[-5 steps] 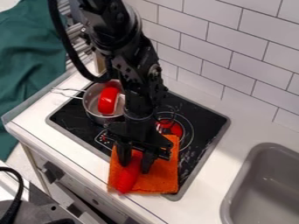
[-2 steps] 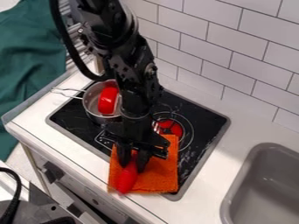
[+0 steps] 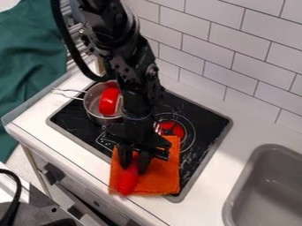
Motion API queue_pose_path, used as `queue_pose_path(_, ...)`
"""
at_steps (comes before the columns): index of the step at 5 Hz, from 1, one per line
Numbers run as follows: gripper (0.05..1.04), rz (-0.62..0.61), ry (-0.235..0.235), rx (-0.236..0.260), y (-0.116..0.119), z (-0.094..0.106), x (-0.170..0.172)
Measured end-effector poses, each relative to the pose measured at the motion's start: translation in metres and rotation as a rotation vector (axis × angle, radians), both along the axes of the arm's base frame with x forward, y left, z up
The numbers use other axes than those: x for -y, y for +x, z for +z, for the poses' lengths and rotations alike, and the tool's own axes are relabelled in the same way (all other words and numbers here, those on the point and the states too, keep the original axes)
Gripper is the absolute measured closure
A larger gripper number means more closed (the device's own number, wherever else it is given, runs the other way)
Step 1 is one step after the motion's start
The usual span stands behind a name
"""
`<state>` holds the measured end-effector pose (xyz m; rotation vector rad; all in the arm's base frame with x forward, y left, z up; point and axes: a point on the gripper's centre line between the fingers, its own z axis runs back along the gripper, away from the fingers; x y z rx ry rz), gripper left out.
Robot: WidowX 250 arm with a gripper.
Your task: Deplacer la fourchette au dessous de l objet orange
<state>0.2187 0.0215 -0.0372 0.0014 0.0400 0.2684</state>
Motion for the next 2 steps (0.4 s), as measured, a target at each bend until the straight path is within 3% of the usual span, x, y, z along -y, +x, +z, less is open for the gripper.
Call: queue_pose_path(2, 0.768, -0.079, 0.014, 0.150, 0.015, 0.060, 0.000)
